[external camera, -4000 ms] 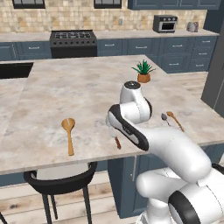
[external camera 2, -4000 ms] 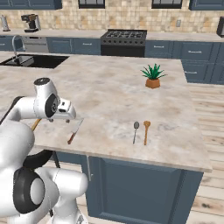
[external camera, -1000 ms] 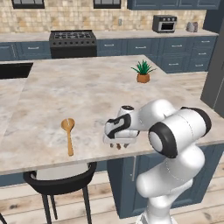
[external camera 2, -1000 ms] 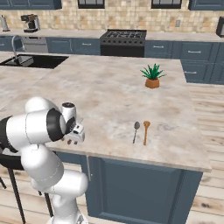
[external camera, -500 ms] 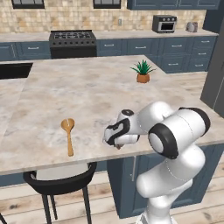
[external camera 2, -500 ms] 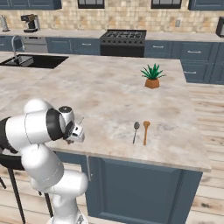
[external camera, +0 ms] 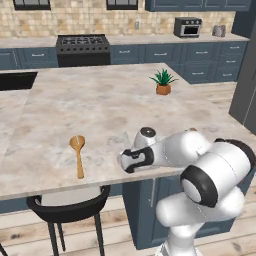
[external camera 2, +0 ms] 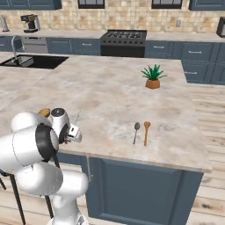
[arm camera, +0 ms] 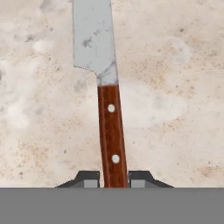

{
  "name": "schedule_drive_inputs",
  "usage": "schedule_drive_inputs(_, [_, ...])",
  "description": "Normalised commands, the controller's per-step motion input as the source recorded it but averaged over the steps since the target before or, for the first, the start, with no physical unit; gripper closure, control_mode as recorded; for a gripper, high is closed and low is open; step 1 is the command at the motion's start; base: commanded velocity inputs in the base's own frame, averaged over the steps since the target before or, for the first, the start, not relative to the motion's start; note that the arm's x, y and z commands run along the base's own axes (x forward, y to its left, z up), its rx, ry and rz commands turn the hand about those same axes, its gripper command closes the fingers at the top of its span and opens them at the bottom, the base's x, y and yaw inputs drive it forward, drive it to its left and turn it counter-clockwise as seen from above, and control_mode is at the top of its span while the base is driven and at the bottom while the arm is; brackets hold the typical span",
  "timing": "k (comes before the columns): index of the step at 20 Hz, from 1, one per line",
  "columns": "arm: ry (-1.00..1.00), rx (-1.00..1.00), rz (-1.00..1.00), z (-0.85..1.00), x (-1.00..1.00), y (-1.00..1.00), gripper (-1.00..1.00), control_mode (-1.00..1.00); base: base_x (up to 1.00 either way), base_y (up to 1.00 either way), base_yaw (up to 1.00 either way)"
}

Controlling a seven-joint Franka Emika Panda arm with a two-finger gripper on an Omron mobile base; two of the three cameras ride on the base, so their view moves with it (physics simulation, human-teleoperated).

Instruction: Pick up the metallic utensils from the counter and place them in the open drawer. Make sure not to pick up any wooden utensils.

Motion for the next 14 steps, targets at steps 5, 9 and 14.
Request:
schedule_drive_inputs(5, [-0.13, 0.00, -0.10, 1.00, -0.63, -0.08, 1.00, -1.00, 0.00, 0.00, 0.00])
schedule_drive_inputs(9, [-0.12, 0.00, -0.18, 1.00, -0.80, -0.30, 1.00, -1.00, 0.00, 0.00, 0.00])
schedule_drive_inputs(14, [-0.12, 0.00, -0.15, 0.59, -0.97, -0.69, 1.00, -1.00, 0.00, 0.00, 0.00])
